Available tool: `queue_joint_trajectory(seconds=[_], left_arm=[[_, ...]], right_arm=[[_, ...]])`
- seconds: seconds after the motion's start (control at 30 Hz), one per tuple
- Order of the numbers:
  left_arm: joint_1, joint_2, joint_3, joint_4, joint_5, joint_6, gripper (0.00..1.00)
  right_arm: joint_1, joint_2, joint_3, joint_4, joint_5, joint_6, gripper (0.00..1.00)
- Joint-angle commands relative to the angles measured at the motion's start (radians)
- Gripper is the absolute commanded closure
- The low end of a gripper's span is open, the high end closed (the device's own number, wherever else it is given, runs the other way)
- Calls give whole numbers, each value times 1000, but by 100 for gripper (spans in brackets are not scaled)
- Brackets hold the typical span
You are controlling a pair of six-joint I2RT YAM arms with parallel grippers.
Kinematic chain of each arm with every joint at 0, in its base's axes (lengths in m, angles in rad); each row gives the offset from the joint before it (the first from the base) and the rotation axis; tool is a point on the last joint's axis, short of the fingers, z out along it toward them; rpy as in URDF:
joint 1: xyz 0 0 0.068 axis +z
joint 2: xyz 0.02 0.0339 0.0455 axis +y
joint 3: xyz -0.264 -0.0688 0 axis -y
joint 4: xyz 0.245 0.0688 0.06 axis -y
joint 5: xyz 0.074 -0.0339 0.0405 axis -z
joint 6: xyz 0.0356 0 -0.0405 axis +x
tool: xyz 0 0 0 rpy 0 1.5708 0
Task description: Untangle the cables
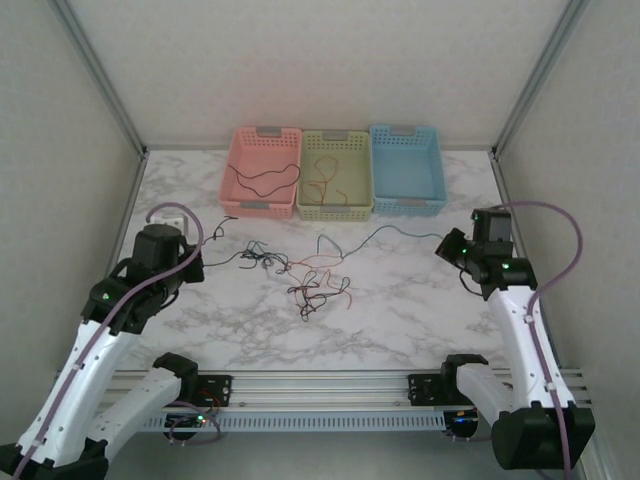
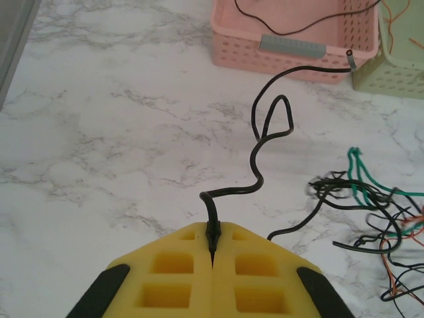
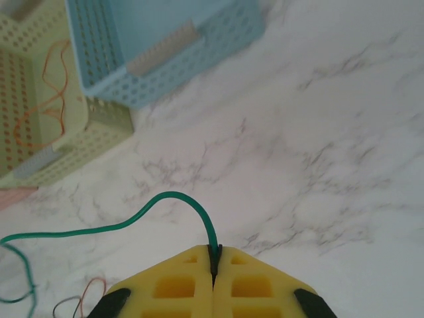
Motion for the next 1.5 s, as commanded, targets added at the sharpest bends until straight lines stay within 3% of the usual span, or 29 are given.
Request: queue_joint_trajectory(seconds=[0.0, 0.23, 0.47, 0.53, 0.67, 0.73, 0.9, 1.1, 1.27, 1.47], left_arm=[[13, -28, -3, -10, -52, -13, 100], [24, -40, -1, -9, -82, -19, 100], [29, -61, -3, -12, -114, -22, 100], [32, -54, -3, -11, -105, -20, 100], [33, -43, -3, -11, -87, -17, 100], [33, -42, -4, -8, -81, -16, 100], [33, -35, -6, -5, -64, -14, 100], [33, -20, -7, -5, -46, -11, 100], [34, -24, -6, -6, -44, -9, 100], [34, -18, -7, -6, -38, -8, 100]], right_arm=[[-22, -12, 99, -85, 229, -41, 100], [-37, 44, 255, -111, 683, -142, 100], [-63, 124, 241, -68, 683, -89, 100], [-63, 142, 233, -57, 558, -65, 100], [-62, 137, 162, 28, 99, -19, 100], [-45, 165, 153, 20, -31, -23, 100], [6, 177, 163, -24, -200, -76, 100], [21, 92, 133, 113, -493, -20, 100], [27, 49, 183, 126, -504, 66, 100], [40, 60, 221, 239, -748, 177, 100]])
